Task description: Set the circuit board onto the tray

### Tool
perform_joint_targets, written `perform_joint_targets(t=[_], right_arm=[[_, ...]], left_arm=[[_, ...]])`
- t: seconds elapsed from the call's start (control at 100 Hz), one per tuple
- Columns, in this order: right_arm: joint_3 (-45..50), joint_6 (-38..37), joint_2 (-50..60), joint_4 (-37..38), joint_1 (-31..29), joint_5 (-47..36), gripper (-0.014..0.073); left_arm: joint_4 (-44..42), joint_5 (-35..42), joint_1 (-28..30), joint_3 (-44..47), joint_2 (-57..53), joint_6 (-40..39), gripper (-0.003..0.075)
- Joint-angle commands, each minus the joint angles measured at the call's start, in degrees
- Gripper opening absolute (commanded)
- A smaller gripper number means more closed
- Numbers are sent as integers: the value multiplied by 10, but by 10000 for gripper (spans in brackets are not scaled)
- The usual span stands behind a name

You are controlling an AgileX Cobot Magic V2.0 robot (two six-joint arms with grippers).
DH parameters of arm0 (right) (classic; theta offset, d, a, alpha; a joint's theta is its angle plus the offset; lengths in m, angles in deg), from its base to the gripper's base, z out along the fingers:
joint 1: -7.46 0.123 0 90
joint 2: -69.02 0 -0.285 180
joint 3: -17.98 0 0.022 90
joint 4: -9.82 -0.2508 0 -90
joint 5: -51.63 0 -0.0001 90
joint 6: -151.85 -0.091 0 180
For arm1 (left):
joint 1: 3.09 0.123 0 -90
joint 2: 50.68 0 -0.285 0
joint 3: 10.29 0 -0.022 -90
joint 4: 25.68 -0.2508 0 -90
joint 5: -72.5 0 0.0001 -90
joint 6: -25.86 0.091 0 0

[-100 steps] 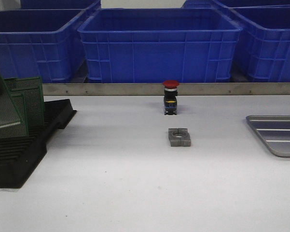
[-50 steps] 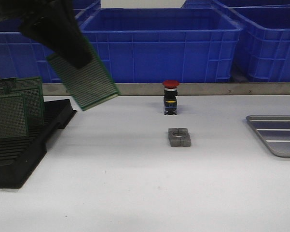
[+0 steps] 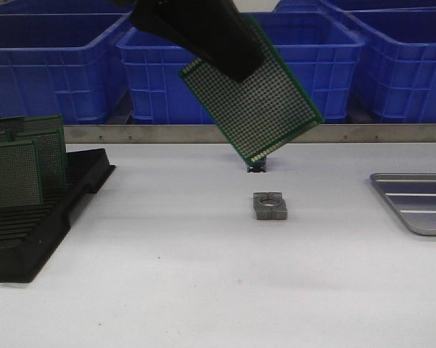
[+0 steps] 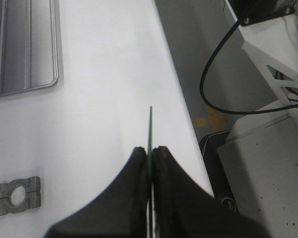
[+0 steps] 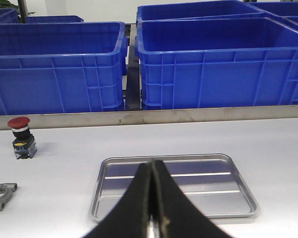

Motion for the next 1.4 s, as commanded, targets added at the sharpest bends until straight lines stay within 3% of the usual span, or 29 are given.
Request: perform_joint_targets(t=[0.0, 0.35, 0.56, 0.62, 0.68, 0.74, 0.8, 0.87, 1.14, 1.39], right_arm=[[-16, 2, 14, -9, -1, -33, -111], [-175, 0, -79, -23, 0, 234, -111], [-263, 0, -197, -81, 0, 312, -107], [-281, 17, -228, -112, 0, 318, -70], [-297, 63, -259, -152, 2, 320, 13], [-307, 126, -280, -207, 20, 313, 152], [-316, 184, -300, -256, 55, 305, 295], [-324, 256, -320, -309, 101, 302, 397], [-340, 542, -407, -472, 236, 291, 413], [-340, 763, -495, -612, 283, 254, 413]], left_arm=[[53, 6, -4, -17, -21, -5, -20], [53, 6, -4, -17, -21, -5, -20], [53, 6, -4, -17, -21, -5, -20], [53, 6, -4, -17, -21, -5, -20], [53, 6, -4, -17, -21, -5, -20], [53, 6, -4, -17, -21, -5, -20], [52, 6, -4, -17, -21, -5, -20], [52, 6, -4, -17, -21, -5, -20], [52, 6, -4, -17, -21, -5, -20], [52, 6, -4, -17, -21, -5, -20]])
